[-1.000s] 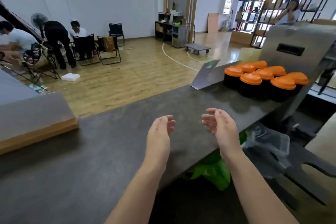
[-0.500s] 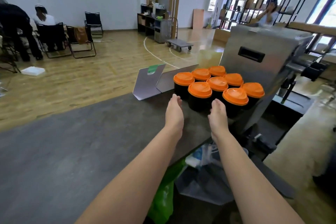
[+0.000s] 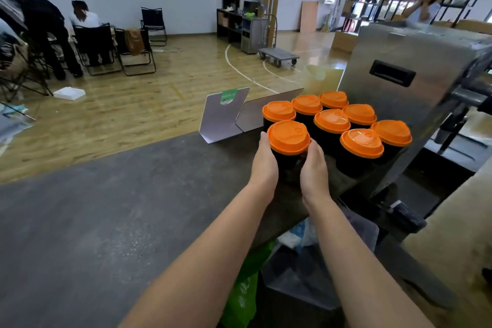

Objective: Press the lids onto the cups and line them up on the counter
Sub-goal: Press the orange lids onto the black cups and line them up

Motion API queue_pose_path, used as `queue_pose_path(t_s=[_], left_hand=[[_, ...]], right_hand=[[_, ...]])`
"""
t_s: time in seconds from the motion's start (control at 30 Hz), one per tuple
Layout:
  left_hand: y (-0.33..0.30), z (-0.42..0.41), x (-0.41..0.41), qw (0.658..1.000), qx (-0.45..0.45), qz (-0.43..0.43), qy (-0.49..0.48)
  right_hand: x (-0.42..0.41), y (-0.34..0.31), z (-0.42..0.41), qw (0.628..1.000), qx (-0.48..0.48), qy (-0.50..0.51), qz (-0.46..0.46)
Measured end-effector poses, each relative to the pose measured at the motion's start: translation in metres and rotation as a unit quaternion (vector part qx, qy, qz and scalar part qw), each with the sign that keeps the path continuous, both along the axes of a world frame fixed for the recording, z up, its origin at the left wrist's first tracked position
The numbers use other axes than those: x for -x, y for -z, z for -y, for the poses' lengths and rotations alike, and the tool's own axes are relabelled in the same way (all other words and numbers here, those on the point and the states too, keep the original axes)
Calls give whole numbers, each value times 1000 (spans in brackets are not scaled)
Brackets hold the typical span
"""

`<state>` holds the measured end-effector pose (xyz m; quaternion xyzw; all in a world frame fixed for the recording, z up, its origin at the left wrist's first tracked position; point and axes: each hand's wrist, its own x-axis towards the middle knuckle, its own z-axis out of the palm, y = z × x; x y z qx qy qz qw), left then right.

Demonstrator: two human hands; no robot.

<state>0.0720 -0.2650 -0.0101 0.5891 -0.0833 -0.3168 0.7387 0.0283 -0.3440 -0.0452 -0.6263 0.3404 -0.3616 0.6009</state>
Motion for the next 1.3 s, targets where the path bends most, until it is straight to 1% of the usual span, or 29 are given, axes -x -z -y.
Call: queue_pose_path(t_s=[0.07,0.13,0.2,0.27,0.33,0.43,0.53,0.67,0.73,0.83,0.9,1.03,1.17,1.23,1.3], left_hand=[[-1,-33,2,997,-11,71,-31],[4,-71,0,985,-45,148,-69],[10,-117,-6,974,-65,185,-116],[13,-170,-13,958,-62,208,-187],[14,-224,-20,943,-52,211,-251],[14,-299,-29,934,-17,168,-315],[13,-368,-32,921,10,135,-365],[10,-444,-29,894,18,133,-428],[12,-470,-27,883,17,140,-447],[19,-499,-21,865,47,172,-470],[25,-507,-21,860,40,190,-472],[35,-513,-21,863,10,200,-463],[42,-518,-22,859,-33,224,-460],[43,-519,-20,861,-31,230,-454],[46,-519,-19,873,-11,242,-423]], right_hand=[[-7,0,-29,999,33,-3,-2],[-18,-3,-66,999,37,-27,11],[-31,-7,-110,997,9,-75,30],[-45,-9,-159,990,-4,-135,32],[-58,-7,-211,979,-10,-200,36],[-69,-2,-293,959,-16,-277,53],[-71,0,-366,932,-13,-359,49],[-67,0,-436,896,3,-441,53],[-65,2,-458,895,12,-444,43],[-64,4,-484,904,33,-426,11],[-64,4,-494,908,54,-414,-6],[-61,7,-503,914,68,-400,-8],[-57,13,-505,909,115,-400,26],[-58,18,-504,910,137,-390,37],[-58,20,-503,913,138,-381,47]])
